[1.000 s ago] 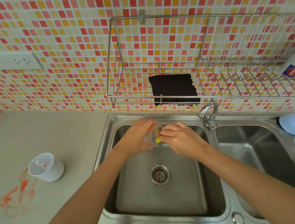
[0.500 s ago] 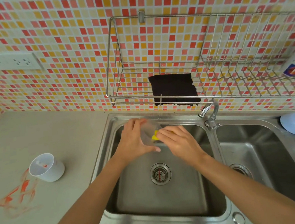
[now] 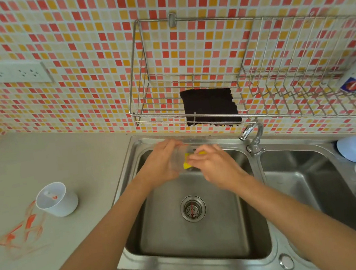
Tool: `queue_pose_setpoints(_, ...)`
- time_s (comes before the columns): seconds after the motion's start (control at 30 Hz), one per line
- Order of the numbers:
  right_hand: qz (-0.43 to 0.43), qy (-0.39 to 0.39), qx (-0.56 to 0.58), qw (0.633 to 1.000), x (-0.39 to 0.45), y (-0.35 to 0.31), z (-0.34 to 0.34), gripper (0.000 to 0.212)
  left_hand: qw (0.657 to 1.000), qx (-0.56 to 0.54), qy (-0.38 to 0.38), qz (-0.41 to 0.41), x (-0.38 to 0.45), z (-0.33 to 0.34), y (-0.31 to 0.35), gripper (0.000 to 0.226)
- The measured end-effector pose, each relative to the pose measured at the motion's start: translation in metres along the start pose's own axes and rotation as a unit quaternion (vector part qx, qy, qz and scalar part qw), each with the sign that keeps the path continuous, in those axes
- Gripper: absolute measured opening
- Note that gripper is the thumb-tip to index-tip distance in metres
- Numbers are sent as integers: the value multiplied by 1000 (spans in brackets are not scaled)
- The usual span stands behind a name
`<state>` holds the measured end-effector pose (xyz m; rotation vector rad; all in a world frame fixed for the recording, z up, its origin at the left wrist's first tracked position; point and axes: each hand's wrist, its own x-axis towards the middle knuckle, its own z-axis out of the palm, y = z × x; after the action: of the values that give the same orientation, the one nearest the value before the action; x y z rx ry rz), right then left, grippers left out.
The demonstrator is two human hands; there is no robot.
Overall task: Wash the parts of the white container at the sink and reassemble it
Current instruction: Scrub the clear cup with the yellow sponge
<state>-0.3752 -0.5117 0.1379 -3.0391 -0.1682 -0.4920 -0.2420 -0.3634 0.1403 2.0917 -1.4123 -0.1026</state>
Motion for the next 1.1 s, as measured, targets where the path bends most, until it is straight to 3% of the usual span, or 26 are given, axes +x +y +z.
queue_pose_setpoints(0.07, -25, -23, -77, 996, 7, 10, -6, 31, 1000, -7, -12, 15, 0, -3, 12, 68)
queue_pose_setpoints(0.17, 25, -7, -61, 998, 7, 2, -3, 32, 1000, -6, -14, 15, 4, -9, 17, 64)
queue_pose_setpoints(0.27, 100, 0, 64, 993, 3, -24, 8, 39, 999, 9, -32, 13, 4, -9, 13, 67)
queue_pose_setpoints(0.37, 211, -24, 235, 949, -1, -37, 7, 37, 999, 12, -40, 6, 0, -4, 4, 71)
queue_pose_setpoints(0.43, 169, -29, 214, 962, -4, -30, 7, 38, 999, 4, -46, 5, -2, -3, 3, 72)
queue_pose_setpoints(0.53, 52, -39, 31, 997, -1, -11, 4, 41, 998, -12, -56, 11, 1, -2, 10, 70)
queue_pose_setpoints(0.6, 46, -27, -21, 998, 1, -7, 2, 41, 998, -10, -56, 19, 5, -3, 13, 71)
queue_pose_setpoints(0.77, 88, -48, 132, 986, -9, -16, 3, 39, 997, -11, -67, 21, 5, -5, -1, 74)
queue_pose_setpoints(0.9, 40, -17, 43, 998, -12, -15, 5, 21, 997, -30, -67, 5, 8, -4, -1, 78)
queue_pose_setpoints(1.03, 80, 69, 17, 994, -6, -20, 9, 18, 997, -60, -42, -19, 11, -5, 3, 83)
queue_pose_setpoints(1.1, 104, 102, 13, 989, -2, -22, 8, 18, 999, -20, -14, -27, 9, -1, 4, 90)
